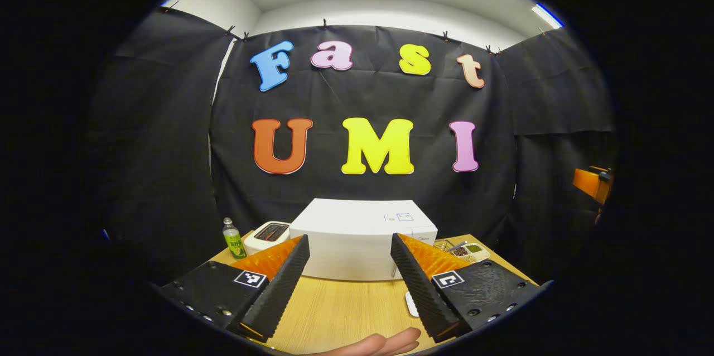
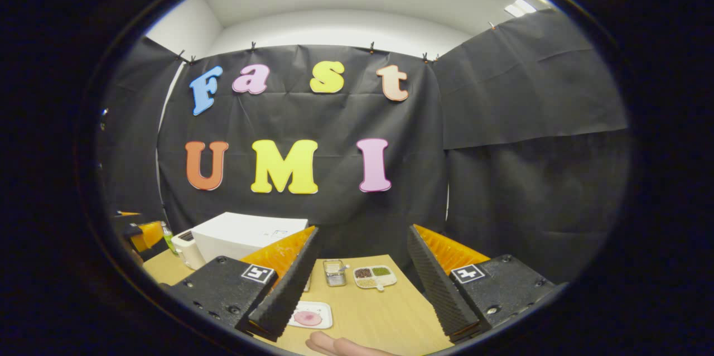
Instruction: Open the microwave oven with the left hand, put the food in, and close the microwave oven.
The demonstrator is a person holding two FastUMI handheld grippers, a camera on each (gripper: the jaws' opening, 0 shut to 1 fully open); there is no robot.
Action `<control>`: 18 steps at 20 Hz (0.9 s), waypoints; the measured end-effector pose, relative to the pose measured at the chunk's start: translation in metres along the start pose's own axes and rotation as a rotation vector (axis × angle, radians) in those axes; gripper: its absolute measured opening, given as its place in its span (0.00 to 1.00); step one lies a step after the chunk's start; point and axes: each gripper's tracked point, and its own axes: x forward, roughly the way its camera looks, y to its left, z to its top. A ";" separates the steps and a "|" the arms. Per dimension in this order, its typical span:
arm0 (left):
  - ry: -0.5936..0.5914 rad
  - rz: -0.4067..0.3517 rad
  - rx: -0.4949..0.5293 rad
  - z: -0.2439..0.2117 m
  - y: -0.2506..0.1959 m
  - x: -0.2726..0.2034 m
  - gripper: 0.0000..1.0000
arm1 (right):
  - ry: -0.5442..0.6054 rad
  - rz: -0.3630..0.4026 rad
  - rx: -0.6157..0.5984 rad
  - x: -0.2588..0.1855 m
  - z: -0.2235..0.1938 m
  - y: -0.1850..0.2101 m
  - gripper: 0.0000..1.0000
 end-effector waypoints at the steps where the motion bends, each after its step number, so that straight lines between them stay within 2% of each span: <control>1: 0.004 -0.004 0.000 -0.007 -0.006 0.012 0.92 | 0.000 0.006 0.001 0.000 -0.001 -0.001 0.94; 6: 0.064 -0.033 -0.006 -0.061 -0.030 0.077 0.92 | 0.021 0.033 0.034 0.004 -0.014 -0.008 0.94; 7: 0.077 -0.045 -0.015 -0.073 -0.035 0.091 0.92 | 0.020 0.040 0.039 0.004 -0.015 -0.009 1.00; 11: 0.088 -0.079 0.003 -0.116 -0.053 0.141 0.93 | -0.004 0.033 0.018 0.010 -0.019 -0.020 1.00; 14: 0.117 -0.124 -0.023 -0.147 -0.075 0.166 0.92 | -0.021 0.026 -0.002 0.012 -0.022 -0.029 1.00; 18: 0.122 -0.128 -0.014 -0.175 -0.093 0.194 0.92 | -0.001 0.040 -0.002 0.013 -0.036 -0.034 1.00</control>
